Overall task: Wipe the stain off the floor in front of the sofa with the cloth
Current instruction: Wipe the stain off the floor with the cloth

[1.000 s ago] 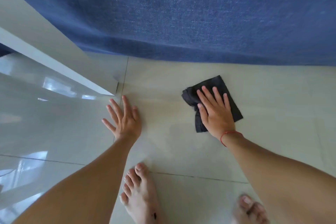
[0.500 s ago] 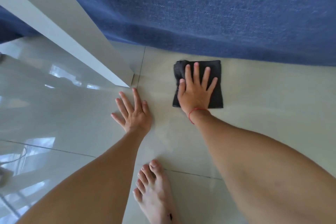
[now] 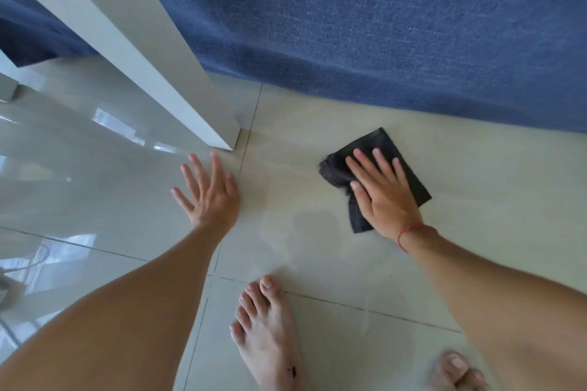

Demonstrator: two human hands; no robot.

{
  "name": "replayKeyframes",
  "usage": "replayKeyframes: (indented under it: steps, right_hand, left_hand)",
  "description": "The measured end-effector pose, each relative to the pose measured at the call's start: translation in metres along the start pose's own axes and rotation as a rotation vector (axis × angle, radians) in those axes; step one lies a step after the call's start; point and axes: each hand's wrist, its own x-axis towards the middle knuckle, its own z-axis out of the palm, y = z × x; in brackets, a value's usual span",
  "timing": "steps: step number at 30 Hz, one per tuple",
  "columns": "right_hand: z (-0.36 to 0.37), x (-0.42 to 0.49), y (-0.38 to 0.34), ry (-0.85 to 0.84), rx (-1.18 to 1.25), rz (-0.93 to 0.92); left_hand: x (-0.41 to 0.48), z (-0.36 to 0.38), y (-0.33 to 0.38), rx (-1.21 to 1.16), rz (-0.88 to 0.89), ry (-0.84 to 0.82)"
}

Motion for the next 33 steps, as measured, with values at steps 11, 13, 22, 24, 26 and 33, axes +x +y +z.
replayKeyframes:
  steps: [11,13,22,24,26,33]
  right_hand:
    - [0.016,0.083,-0.103,0.070,0.130,0.398]
    - [0.024,0.084,-0.136,0.094,0.134,0.256]
    - [0.033,0.036,-0.123,-0.025,0.021,-0.217]
    - [0.026,0.027,-0.090,0.007,0.011,-0.153]
    - [0.017,0.019,-0.054,0.033,0.011,-0.018]
    - [0.001,0.052,-0.037,0.100,0.151,0.596]
  left_hand:
    - [0.006,0.003,-0.017,-0.001,-0.079,-0.047]
    - [0.008,0.003,-0.015,-0.005,-0.076,-0.052]
    - [0.008,-0.005,-0.014,-0.012,-0.082,-0.099]
    - [0.005,-0.005,-0.007,-0.046,-0.093,-0.109]
    - [0.004,-0.004,-0.003,-0.064,-0.109,-0.111]
    - [0.006,0.006,-0.002,-0.050,-0.108,-0.077]
